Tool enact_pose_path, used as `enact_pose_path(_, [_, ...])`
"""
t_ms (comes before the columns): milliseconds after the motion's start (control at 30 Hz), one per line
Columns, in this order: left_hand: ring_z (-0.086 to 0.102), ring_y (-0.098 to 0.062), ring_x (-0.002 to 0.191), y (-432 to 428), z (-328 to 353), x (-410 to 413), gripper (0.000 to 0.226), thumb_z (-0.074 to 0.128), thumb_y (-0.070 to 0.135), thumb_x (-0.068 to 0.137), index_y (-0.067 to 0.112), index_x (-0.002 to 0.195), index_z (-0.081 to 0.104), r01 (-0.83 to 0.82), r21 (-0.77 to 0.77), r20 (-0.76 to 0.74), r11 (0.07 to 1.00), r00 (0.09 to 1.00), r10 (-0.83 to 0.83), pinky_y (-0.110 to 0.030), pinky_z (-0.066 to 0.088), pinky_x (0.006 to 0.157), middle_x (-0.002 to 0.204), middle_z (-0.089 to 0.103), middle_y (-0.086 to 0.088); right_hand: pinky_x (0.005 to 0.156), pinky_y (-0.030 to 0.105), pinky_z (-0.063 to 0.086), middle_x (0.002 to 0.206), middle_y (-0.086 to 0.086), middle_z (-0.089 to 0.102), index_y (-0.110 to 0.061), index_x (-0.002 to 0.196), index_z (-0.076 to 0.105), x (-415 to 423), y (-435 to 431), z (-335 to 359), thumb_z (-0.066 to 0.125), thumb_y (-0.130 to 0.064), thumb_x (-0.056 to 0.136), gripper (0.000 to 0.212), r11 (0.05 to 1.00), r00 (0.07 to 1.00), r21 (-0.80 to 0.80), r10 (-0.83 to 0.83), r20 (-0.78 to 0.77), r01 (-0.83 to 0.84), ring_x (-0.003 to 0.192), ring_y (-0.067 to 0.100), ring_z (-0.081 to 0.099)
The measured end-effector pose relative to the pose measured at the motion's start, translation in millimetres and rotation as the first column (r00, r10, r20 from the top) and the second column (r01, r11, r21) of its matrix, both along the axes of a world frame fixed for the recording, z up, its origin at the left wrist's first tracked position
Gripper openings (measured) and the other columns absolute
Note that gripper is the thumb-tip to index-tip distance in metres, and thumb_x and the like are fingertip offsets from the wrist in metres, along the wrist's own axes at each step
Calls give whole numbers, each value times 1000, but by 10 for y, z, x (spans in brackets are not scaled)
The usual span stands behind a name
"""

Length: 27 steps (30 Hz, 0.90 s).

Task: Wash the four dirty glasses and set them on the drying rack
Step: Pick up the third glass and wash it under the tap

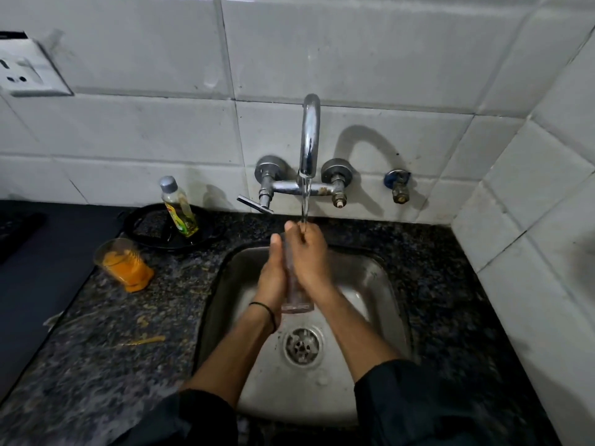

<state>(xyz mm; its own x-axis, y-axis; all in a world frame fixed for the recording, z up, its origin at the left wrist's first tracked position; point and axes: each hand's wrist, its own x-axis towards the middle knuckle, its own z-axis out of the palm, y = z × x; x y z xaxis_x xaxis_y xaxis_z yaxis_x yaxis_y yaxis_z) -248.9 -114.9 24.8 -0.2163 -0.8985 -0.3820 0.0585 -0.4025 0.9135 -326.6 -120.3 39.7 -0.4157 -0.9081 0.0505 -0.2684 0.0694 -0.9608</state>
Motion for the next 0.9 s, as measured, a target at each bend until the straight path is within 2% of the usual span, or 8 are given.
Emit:
enact_pose_path(100, [60,-16,120,1,-128,-44,76,15,73,93,25,129,61,-14,-230,232,973,970,69,-43,47,105,128,65,-7,63,9,38,113,-1,42,-18,105,50,117,87,-103,56,-44,99,28,996,994,65,-52,-100,59,85,7,52])
enact_pose_path(300, [68,-29,112,59,-108,33,64,40,67,95,22,137,53,102,-2,-228,995,968,-100,-50,56,93,127,66,-14,66,24,58,86,2,75,-16,100,71,-180,138,36,48,-48,101,40,990,875,125,-1,483,-68,74,12,73])
enact_pose_path(400, [71,-28,104,-13,-62,20,68,29,71,95,23,122,68,52,62,-163,997,986,-41,-47,56,93,115,72,-14,81,29,57,111,3,68,-33,105,62,-101,174,-77,42,-50,104,26,986,945,138,45,324,-94,94,14,69])
enact_pose_path(467, [59,-18,124,-19,-124,-13,71,29,75,92,28,137,57,-56,-57,18,997,998,57,-41,43,110,140,59,-7,80,17,50,128,2,54,-30,123,52,17,190,-166,48,-45,102,26,991,990,111,60,130,-75,104,10,60])
enact_pose_path(567, [37,-1,133,81,-129,-50,53,22,55,104,38,154,26,-8,-282,224,960,972,74,-23,27,109,156,36,8,69,14,45,116,-2,62,-26,123,47,118,260,-180,54,-49,99,34,997,991,61,-54,119,47,90,4,61])
enact_pose_path(633, [42,-6,134,152,-135,-41,52,26,64,99,54,150,20,41,-304,179,952,984,15,-34,35,112,157,36,11,69,24,49,105,-2,66,-23,115,52,71,280,-134,50,-54,99,35,996,967,53,-87,239,76,89,11,65])
enact_pose_path(800, [72,-18,100,73,36,42,64,28,70,96,27,124,67,95,-14,-17,995,995,-95,-34,59,83,116,73,-7,78,34,57,107,2,69,-25,121,64,-146,296,-66,31,-69,97,59,959,863,276,-87,498,-63,96,18,67])
enact_pose_path(900, [65,-23,114,32,53,-23,75,19,73,94,25,129,64,8,-50,126,999,992,-1,-40,52,98,127,67,-10,79,18,52,125,-7,59,-33,131,48,-46,293,-167,38,-50,104,34,996,934,56,41,354,-65,104,3,60])
